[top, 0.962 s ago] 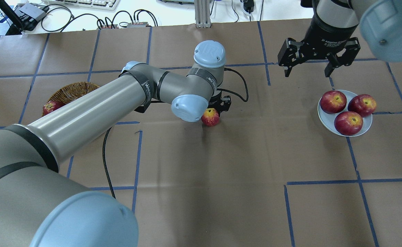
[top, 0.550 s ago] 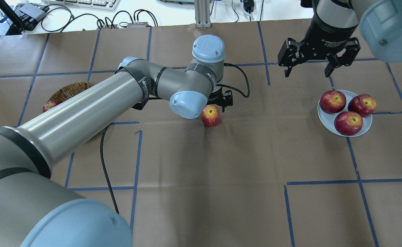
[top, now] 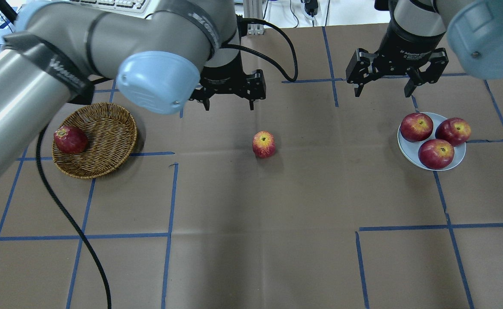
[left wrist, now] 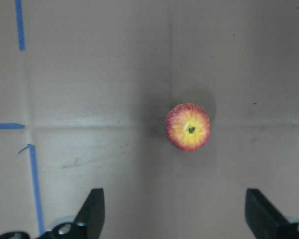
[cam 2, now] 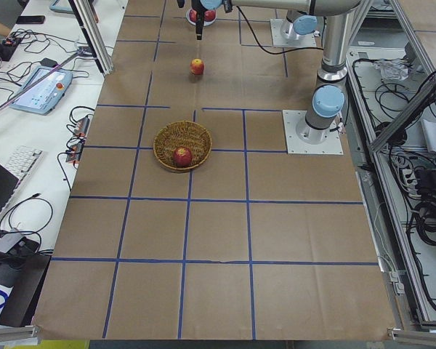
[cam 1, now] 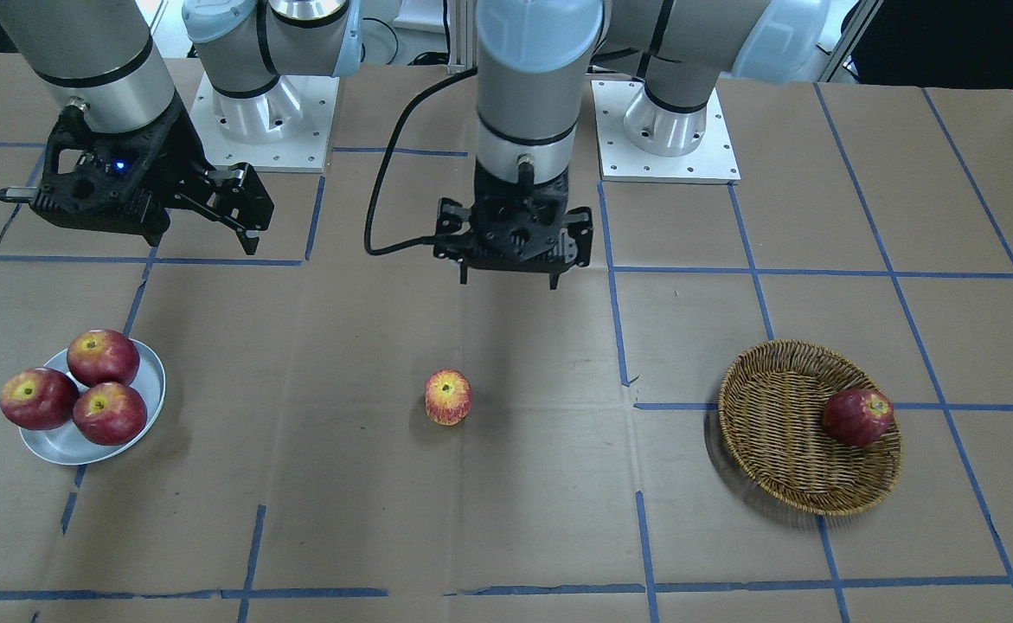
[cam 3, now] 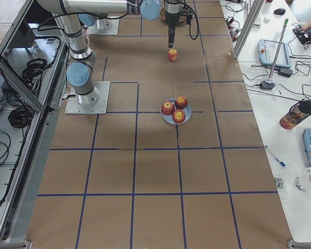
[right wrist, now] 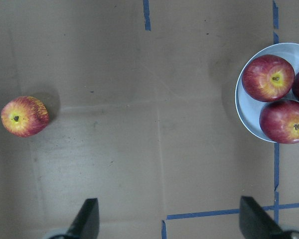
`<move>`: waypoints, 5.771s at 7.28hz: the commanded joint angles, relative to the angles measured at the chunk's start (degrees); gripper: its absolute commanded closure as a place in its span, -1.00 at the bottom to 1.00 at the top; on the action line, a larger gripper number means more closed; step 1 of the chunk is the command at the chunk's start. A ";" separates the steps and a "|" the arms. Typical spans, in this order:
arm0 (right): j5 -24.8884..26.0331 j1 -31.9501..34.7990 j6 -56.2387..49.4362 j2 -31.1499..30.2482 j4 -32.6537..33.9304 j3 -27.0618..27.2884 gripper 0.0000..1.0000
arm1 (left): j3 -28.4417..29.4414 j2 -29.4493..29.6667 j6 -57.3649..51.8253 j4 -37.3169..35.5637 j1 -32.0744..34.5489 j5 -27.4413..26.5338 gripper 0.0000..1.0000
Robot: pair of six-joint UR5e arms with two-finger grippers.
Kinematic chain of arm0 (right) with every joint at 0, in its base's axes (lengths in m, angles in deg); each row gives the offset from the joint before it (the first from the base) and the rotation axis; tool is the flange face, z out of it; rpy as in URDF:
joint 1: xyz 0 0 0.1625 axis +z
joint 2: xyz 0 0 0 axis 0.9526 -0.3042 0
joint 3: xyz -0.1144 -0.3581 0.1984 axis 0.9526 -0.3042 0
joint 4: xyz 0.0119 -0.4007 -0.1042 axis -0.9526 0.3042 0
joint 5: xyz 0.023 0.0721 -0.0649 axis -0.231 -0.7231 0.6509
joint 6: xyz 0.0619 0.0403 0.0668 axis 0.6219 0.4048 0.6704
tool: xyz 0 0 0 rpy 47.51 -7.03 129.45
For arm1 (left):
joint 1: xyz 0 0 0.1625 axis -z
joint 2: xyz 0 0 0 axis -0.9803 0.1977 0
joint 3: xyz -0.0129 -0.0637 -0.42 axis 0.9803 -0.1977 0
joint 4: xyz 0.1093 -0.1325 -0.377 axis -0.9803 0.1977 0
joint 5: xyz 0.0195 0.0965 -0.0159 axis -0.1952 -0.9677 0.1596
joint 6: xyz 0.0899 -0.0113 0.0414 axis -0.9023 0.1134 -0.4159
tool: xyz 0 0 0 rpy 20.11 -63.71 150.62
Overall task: Transfer apple from basket to plate
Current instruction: 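Raise the left gripper away while the right gripper reaches down to the apple, then close the right gripper on the apple and lift it, then carry the apple with the right gripper over the white plate, then lower the apple onto the plate and open the right gripper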
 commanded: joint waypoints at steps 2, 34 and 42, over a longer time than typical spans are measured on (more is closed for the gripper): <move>-0.86 3.03 2.77 4.04 3.92 0.83 -1.00 | -1.27 -10.09 -14.30 5.62 -10.00 0.24 -0.99; -5.69 -30.17 -42.49 12.58 28.20 16.47 -0.18 | -3.11 -10.10 -14.32 11.07 -16.72 -0.28 -0.99; -4.64 -27.09 -42.22 13.81 33.83 18.32 -0.71 | -3.11 -10.10 -14.32 11.07 -16.72 -0.28 -0.99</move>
